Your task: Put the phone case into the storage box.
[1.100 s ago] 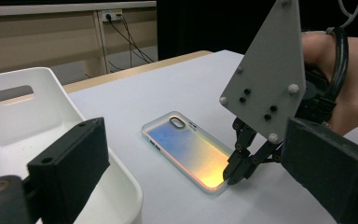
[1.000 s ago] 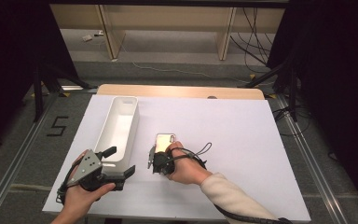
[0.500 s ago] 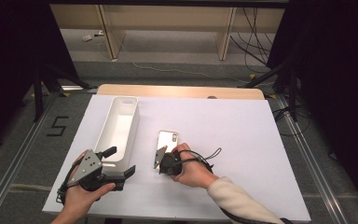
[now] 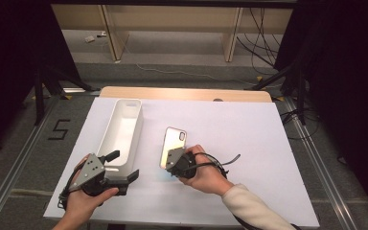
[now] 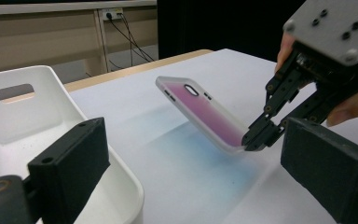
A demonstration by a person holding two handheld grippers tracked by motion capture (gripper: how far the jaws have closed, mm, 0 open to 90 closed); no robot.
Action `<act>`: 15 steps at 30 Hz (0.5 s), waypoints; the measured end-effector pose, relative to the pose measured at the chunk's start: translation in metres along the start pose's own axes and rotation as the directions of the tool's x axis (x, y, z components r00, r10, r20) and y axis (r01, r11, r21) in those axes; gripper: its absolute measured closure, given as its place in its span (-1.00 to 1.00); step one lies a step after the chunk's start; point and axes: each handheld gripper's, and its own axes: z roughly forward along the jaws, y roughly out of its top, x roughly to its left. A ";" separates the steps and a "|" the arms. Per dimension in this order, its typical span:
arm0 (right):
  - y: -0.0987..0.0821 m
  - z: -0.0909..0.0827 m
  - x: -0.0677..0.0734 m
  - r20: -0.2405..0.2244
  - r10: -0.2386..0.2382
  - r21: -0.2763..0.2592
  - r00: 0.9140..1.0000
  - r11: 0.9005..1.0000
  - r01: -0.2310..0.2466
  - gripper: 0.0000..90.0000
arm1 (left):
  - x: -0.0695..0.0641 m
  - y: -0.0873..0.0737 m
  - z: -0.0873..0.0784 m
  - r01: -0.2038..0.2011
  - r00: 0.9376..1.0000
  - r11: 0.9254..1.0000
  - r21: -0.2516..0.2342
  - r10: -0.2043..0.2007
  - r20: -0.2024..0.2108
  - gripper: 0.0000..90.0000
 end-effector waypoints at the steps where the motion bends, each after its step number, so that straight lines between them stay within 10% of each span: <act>1: 0.000 -0.003 0.000 0.001 0.000 -0.012 1.000 1.000 0.000 0.99 | 0.000 0.000 0.000 0.000 1.000 1.000 0.001 0.000 0.000 -0.85; 15: -0.009 -0.034 0.008 0.024 -0.007 -0.113 1.000 0.994 0.009 0.99 | 0.000 0.000 0.000 0.000 1.000 1.000 0.002 0.000 -0.003 -0.84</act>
